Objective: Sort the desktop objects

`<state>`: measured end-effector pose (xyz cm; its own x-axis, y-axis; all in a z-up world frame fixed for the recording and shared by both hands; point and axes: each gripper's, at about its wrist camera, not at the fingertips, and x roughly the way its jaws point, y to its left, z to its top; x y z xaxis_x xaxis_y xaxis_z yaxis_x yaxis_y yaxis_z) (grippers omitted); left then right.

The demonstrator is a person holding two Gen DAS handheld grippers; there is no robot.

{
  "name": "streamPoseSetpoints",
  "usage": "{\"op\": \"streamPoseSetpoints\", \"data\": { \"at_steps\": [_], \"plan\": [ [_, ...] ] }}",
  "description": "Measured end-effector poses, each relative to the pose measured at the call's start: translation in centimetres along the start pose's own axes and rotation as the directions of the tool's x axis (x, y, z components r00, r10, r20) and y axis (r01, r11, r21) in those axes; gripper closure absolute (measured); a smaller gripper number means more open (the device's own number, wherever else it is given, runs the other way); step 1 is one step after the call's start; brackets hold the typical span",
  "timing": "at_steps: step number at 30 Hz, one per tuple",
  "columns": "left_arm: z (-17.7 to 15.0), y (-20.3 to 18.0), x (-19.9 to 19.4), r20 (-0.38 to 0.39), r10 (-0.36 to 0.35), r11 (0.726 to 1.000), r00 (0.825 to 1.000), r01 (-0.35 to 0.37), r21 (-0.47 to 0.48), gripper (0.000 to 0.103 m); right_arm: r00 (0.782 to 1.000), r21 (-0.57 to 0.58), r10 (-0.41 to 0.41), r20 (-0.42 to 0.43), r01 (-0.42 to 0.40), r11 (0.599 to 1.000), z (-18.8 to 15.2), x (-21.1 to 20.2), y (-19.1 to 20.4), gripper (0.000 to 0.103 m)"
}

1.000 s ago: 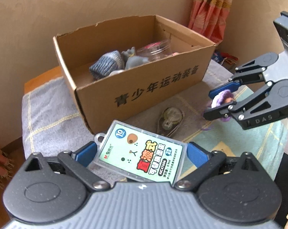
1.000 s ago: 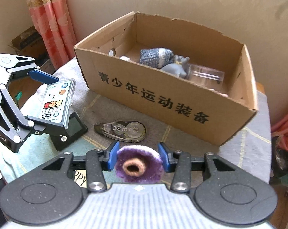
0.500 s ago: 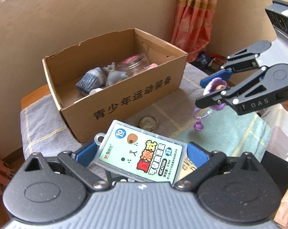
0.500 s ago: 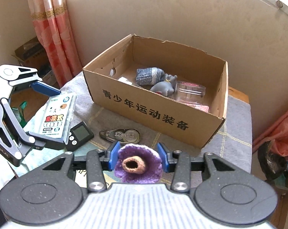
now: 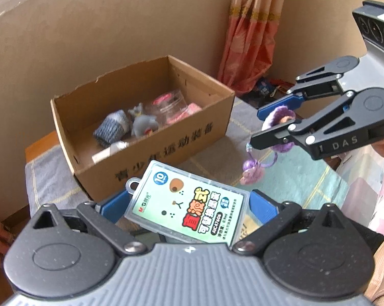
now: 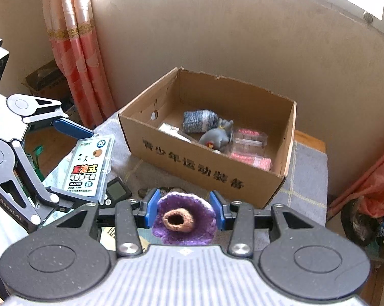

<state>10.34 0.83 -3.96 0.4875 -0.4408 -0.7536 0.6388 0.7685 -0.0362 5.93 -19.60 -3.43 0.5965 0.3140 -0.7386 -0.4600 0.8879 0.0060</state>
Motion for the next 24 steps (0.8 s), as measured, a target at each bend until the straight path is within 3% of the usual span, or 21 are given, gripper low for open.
{"op": "streamPoseSetpoints", "data": {
  "at_steps": [20,24],
  "plan": [
    [8.3,3.9,0.8,0.089,0.098,0.995,0.991,-0.095,-0.031,0.004,0.993,0.038,-0.063,0.102,0.059,0.998,7.5,-0.7,-3.9,0.055],
    [9.9,5.2,1.8,0.103,0.106,0.993,0.989,-0.100,-0.056,0.004,0.992,0.044,-0.065,0.104,0.061,0.997,9.2,0.3,-4.9,0.061]
  ]
}}
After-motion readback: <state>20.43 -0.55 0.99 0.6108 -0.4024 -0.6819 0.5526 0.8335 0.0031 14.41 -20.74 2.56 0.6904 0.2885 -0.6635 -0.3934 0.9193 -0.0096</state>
